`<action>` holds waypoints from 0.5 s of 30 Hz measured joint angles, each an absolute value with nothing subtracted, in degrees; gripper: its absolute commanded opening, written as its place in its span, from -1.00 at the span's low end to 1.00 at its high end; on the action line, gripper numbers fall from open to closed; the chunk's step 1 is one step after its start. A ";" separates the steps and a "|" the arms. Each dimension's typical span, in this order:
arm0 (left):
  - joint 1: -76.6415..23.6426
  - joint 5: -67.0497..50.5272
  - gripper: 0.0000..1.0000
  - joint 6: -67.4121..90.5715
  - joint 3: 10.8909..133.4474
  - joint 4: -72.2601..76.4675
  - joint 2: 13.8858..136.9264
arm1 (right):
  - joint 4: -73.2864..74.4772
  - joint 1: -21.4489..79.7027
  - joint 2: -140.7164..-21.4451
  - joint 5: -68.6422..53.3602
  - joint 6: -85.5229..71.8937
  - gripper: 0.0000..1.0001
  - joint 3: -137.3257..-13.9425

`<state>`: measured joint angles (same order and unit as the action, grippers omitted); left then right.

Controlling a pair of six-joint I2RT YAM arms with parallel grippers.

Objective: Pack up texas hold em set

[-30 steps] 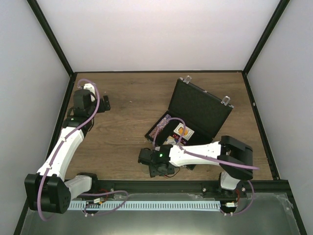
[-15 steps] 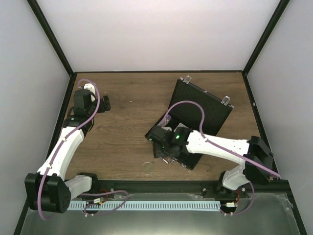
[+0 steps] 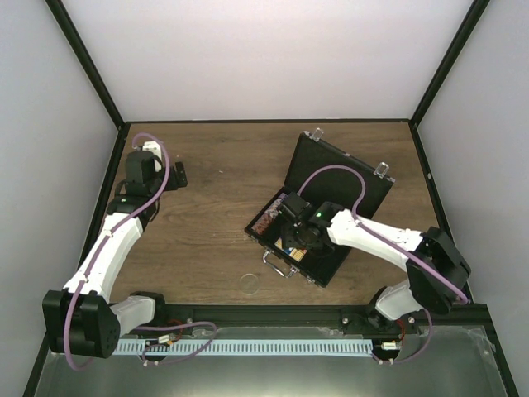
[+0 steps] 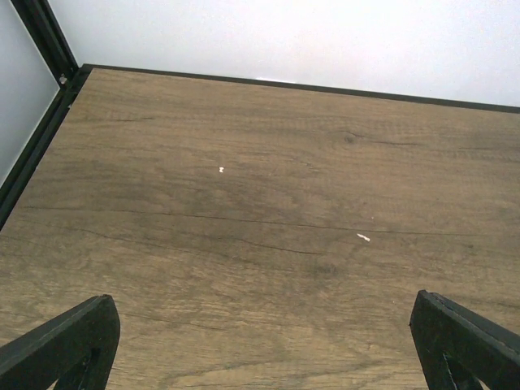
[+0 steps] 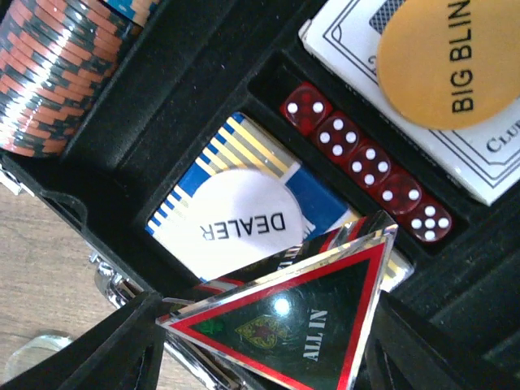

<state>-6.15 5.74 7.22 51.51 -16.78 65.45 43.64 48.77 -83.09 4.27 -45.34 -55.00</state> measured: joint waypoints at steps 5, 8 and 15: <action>-6.15 5.74 1.00 7.22 51.51 -16.78 65.52 | 42.33 48.01 -84.38 3.95 -43.77 0.04 -55.00; -6.15 5.74 1.00 7.22 51.51 -16.78 65.52 | 42.37 47.97 -84.82 3.84 -43.46 0.04 -54.98; -6.15 5.74 1.00 7.22 51.51 -16.80 65.91 | 43.62 47.81 -84.79 3.14 -42.94 0.04 -54.85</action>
<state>-6.15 5.74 7.22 51.51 -16.80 65.91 43.62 47.81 -84.79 3.14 -42.94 -54.85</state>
